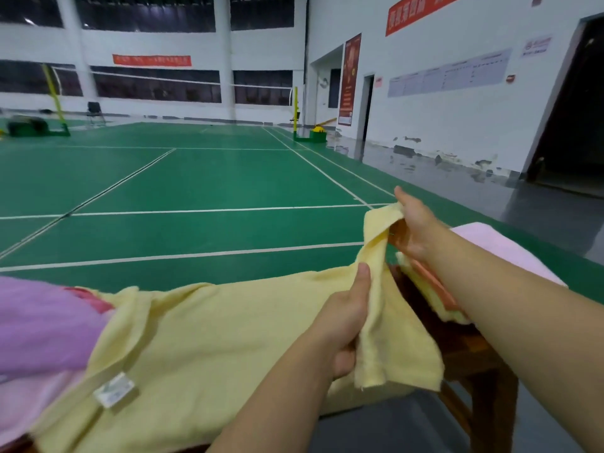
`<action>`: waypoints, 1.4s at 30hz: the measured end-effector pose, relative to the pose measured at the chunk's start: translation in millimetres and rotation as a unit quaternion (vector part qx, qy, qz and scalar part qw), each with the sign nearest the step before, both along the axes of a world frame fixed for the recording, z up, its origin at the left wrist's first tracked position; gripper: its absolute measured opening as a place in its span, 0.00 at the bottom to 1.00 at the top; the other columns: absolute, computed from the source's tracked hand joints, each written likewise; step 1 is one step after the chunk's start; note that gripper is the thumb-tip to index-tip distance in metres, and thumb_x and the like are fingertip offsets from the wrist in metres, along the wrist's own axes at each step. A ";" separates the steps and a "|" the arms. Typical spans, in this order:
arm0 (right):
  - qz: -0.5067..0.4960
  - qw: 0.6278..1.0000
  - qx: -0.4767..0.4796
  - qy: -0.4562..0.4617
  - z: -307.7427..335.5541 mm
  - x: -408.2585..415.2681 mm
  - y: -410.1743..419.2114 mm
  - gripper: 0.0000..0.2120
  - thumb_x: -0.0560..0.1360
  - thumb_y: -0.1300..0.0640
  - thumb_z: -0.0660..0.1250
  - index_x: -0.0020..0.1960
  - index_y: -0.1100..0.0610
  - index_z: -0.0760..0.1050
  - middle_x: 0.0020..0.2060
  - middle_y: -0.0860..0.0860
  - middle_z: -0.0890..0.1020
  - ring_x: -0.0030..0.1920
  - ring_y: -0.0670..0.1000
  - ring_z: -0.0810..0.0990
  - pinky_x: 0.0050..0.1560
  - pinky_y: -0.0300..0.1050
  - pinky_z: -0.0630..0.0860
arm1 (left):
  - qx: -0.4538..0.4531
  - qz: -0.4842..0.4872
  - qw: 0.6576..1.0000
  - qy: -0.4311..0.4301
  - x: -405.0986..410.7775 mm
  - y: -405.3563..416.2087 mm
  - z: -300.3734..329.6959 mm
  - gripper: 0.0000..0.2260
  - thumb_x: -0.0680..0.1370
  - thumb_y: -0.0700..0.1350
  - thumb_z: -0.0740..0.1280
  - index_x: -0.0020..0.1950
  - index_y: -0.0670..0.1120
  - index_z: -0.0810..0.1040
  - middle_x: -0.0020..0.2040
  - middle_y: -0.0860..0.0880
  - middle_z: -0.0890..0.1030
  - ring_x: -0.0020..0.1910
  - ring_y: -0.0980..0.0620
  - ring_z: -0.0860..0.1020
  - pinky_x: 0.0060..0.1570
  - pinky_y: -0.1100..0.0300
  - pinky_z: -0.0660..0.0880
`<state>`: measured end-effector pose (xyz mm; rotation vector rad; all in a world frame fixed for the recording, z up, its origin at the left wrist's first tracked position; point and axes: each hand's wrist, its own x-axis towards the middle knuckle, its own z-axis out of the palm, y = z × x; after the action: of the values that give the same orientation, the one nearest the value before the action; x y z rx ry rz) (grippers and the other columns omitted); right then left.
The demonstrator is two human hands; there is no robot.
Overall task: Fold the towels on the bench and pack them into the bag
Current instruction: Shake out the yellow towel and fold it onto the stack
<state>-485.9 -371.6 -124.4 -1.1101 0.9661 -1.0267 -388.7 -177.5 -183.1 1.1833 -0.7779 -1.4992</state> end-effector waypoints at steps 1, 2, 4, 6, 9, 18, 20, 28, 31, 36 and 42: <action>0.012 1.000 0.000 0.000 -0.7 11.0 4.3 0.22 0.82 0.38 0.58 0.49 0.58 0.74 0.36 0.54 0.77 0.37 0.52 0.78 0.39 0.47 0.77 | 0.001 0.009 1.000 -0.014 7.8 7.7 3.3 0.31 0.78 0.69 0.60 0.62 0.43 0.81 0.52 0.44 0.87 0.51 0.45 0.86 0.54 0.48 0.82; 0.023 1.000 0.004 0.001 -2.4 22.0 8.6 0.22 0.82 0.38 0.58 0.49 0.58 0.74 0.35 0.53 0.77 0.36 0.52 0.78 0.38 0.46 0.77 | 0.005 0.021 0.999 -0.031 16.3 16.0 6.4 0.31 0.78 0.69 0.60 0.61 0.44 0.81 0.51 0.45 0.87 0.50 0.45 0.86 0.51 0.50 0.83; 0.053 0.999 0.011 0.007 -6.8 47.2 18.5 0.23 0.82 0.37 0.58 0.46 0.57 0.74 0.33 0.53 0.76 0.34 0.51 0.77 0.34 0.43 0.77 | 0.014 0.048 0.996 -0.075 35.0 32.5 9.6 0.31 0.78 0.69 0.59 0.60 0.44 0.81 0.50 0.46 0.87 0.48 0.47 0.86 0.46 0.54 0.83; 0.081 0.997 0.017 0.012 -11.4 73.6 30.4 0.23 0.81 0.37 0.59 0.44 0.56 0.74 0.32 0.53 0.76 0.31 0.52 0.78 0.31 0.40 0.77 | 0.020 0.076 0.990 -0.116 55.1 50.1 12.0 0.31 0.79 0.69 0.59 0.58 0.43 0.82 0.49 0.46 0.87 0.47 0.47 0.86 0.44 0.55 0.83; 0.116 0.993 0.022 0.010 -16.1 115.2 50.0 0.23 0.80 0.36 0.60 0.48 0.57 0.75 0.34 0.54 0.77 0.33 0.53 0.79 0.31 0.41 0.78 | 0.032 0.120 0.981 -0.152 87.8 77.1 15.4 0.31 0.79 0.70 0.58 0.57 0.44 0.81 0.50 0.46 0.86 0.49 0.46 0.85 0.51 0.51 0.83; 0.227 0.974 0.023 -0.003 -15.4 241.7 106.3 0.26 0.79 0.33 0.59 0.45 0.58 0.75 0.32 0.54 0.75 0.31 0.53 0.76 0.33 0.42 0.77 | 0.035 0.232 0.945 -0.229 170.3 135.0 13.8 0.24 0.83 0.62 0.57 0.57 0.45 0.81 0.48 0.48 0.86 0.48 0.49 0.84 0.48 0.57 0.82; 0.244 0.969 0.026 0.005 -23.4 267.1 119.1 0.25 0.79 0.33 0.60 0.45 0.56 0.73 0.31 0.54 0.74 0.30 0.53 0.76 0.31 0.41 0.76 | 0.049 0.241 0.931 -0.271 183.2 138.3 3.7 0.25 0.83 0.62 0.56 0.62 0.43 0.80 0.53 0.47 0.84 0.53 0.47 0.82 0.57 0.51 0.80; 0.242 0.969 0.044 0.031 -53.3 320.4 148.7 0.26 0.78 0.31 0.60 0.47 0.55 0.71 0.29 0.53 0.76 0.28 0.52 0.78 0.29 0.42 0.76 | 0.013 0.329 0.817 -0.473 204.2 150.7 -1.7 0.22 0.84 0.59 0.57 0.52 0.42 0.80 0.51 0.43 0.82 0.52 0.42 0.80 0.55 0.49 0.76; 0.275 0.958 0.069 0.027 -54.9 330.0 156.5 0.31 0.76 0.28 0.58 0.52 0.57 0.73 0.31 0.55 0.77 0.30 0.54 0.79 0.31 0.43 0.78 | 0.075 0.320 0.771 -0.546 228.2 164.8 5.8 0.24 0.83 0.60 0.59 0.50 0.39 0.80 0.50 0.39 0.82 0.52 0.38 0.79 0.50 0.51 0.75; 0.341 0.934 0.065 0.077 -56.8 326.2 168.4 0.40 0.78 0.26 0.50 0.76 0.54 0.64 0.68 0.63 0.73 0.69 0.61 0.73 0.64 0.54 0.74 | 0.198 0.222 0.725 -0.621 249.5 180.7 10.6 0.22 0.82 0.61 0.61 0.53 0.41 0.75 0.53 0.41 0.81 0.54 0.40 0.79 0.51 0.53 0.72; 0.267 0.956 -0.045 0.113 -44.4 290.5 162.2 0.34 0.81 0.32 0.50 0.77 0.54 0.66 0.75 0.57 0.69 0.73 0.59 0.70 0.74 0.57 0.67 | 0.230 0.189 0.667 -0.683 256.9 188.2 9.8 0.20 0.75 0.62 0.70 0.47 0.45 0.73 0.43 0.47 0.79 0.44 0.45 0.79 0.48 0.55 0.78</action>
<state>-195.4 -209.3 -168.8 -1.4849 0.7357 -0.5124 -131.9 10.7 -173.3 2.7193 -0.9614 -0.1659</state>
